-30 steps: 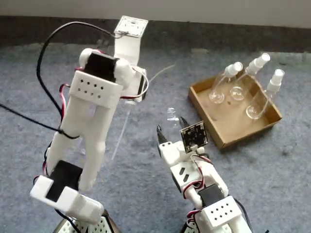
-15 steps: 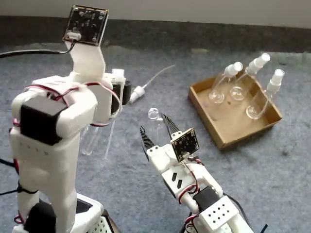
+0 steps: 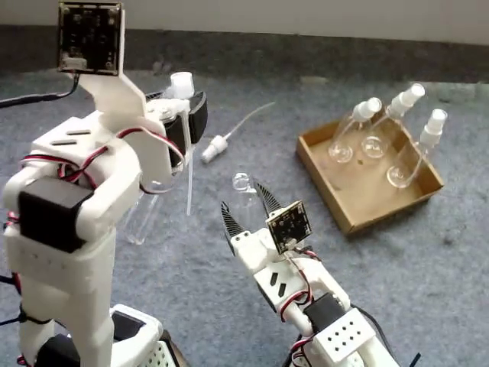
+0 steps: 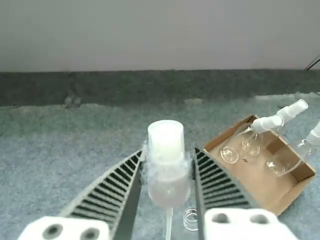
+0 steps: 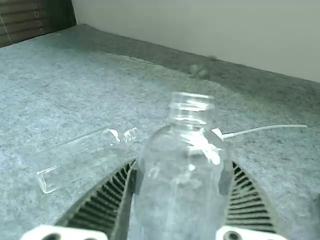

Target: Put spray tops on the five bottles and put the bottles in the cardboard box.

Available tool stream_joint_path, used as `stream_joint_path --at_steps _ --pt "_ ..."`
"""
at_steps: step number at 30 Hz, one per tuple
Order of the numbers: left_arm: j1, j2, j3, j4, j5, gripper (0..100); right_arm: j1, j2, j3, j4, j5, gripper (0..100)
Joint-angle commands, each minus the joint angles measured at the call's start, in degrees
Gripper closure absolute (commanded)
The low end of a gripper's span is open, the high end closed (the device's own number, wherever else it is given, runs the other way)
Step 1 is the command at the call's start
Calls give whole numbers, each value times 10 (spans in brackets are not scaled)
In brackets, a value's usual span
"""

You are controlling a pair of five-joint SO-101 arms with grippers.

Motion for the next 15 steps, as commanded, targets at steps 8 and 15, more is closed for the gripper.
stream_joint_path --at_steps 8,15 --pt "-1 5 159 -220 21 969 -2 -8 67 4 8 807" --pt "70 -80 183 -226 17 986 -1 -8 67 4 8 807"
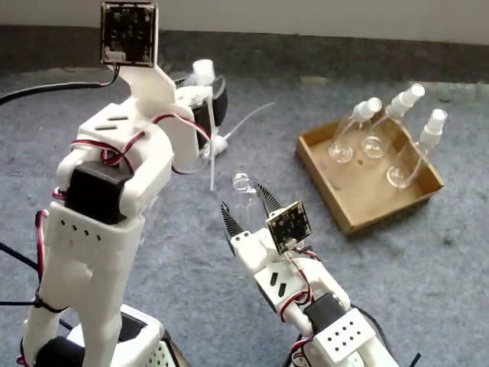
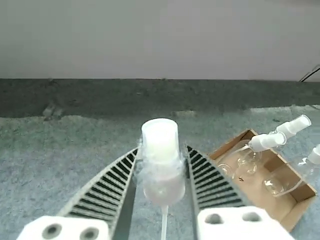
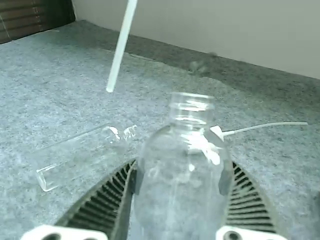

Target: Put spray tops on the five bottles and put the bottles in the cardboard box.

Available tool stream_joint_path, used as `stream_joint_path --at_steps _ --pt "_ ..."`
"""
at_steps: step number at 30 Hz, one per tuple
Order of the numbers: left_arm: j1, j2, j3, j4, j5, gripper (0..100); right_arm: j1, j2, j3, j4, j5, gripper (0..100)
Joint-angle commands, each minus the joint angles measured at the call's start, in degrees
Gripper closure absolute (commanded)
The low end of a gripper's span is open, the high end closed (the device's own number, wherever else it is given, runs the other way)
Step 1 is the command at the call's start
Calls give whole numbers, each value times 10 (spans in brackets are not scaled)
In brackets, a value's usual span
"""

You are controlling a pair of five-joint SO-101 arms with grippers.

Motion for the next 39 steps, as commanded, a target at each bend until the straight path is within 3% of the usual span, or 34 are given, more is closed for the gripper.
stream_joint_path --at_steps 1,16,25,32,39 --pt "63 -97 22 -18 3 984 -1 -8 67 3 8 807" --pt "66 -391 340 -109 2 982 -2 -7 67 29 8 807" --pt "8 -394 383 -250 3 982 -2 -7 68 30 8 807" --pt "13 -329 401 -268 3 979 -2 -7 68 30 8 807" --pt "19 -307 392 -337 3 979 -2 -7 68 30 8 807"
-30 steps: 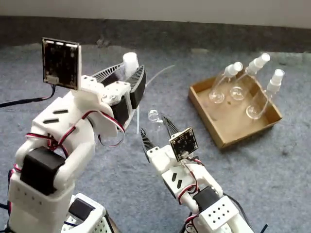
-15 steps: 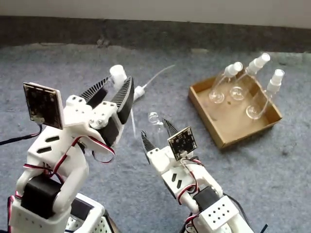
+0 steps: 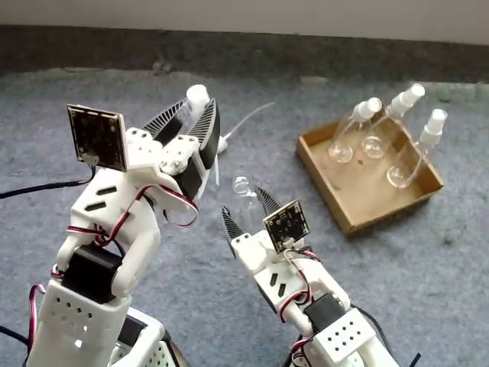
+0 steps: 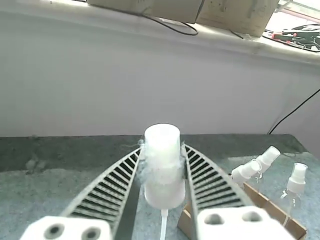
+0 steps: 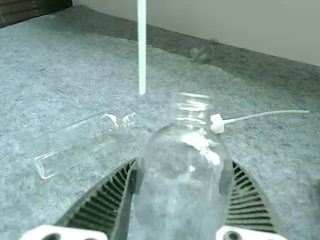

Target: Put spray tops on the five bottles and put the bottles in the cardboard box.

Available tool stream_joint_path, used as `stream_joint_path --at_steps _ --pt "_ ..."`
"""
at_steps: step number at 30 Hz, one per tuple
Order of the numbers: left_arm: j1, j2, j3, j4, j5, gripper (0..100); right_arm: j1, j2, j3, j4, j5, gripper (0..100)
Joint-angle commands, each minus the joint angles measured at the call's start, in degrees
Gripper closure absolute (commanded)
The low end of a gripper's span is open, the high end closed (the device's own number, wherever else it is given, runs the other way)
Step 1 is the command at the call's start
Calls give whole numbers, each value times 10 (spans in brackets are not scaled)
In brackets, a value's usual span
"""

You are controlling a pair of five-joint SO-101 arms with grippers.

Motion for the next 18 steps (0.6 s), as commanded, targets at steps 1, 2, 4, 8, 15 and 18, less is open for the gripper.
stream_joint_path --at_steps 1,2,4,8,15,18 --pt "1 5 -11 -47 3 979 -2 -7 68 3 4 807" --pt "-1 4 -6 -58 3 979 -2 -7 68 3 4 807" --pt "1 0 6 -89 5 979 -2 -7 68 3 4 807" --pt "12 0 32 -141 7 979 -2 -7 68 3 4 807" --pt "81 0 68 -144 7 982 -2 -7 68 3 4 807" --pt "92 0 65 -142 8 982 -2 -7 68 3 4 807"
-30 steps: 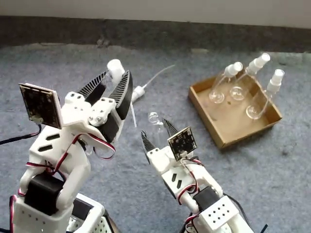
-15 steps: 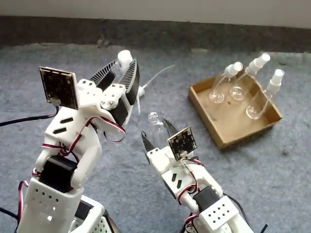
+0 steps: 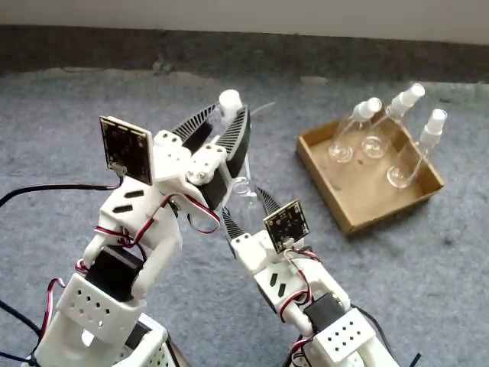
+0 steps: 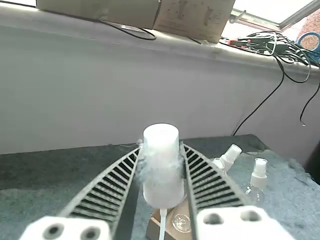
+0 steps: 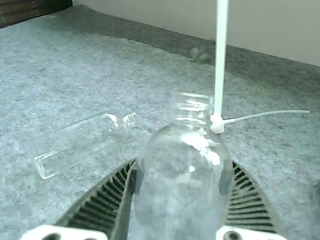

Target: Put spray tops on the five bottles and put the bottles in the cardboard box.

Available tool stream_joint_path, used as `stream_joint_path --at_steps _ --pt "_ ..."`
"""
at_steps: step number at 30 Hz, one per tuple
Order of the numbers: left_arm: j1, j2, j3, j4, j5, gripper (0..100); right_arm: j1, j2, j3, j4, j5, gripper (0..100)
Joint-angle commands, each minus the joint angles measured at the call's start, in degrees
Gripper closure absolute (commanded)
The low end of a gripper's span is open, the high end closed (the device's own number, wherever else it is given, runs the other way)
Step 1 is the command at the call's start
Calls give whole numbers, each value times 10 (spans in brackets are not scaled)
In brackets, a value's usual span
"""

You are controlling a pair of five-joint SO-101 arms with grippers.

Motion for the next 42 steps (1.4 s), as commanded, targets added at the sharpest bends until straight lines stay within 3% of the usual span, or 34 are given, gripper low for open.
stream_joint_path --at_steps 1,10,18,42 --pt "22 -3 -9 -16 8 982 -2 -7 68 3 4 807" --pt "15 -3 -11 24 8 982 -2 -7 68 2 4 807" --pt "-42 -4 -56 10 8 982 -2 -7 68 2 4 807" --pt "-37 -69 -16 19 22 983 -2 -7 68 4 4 807"
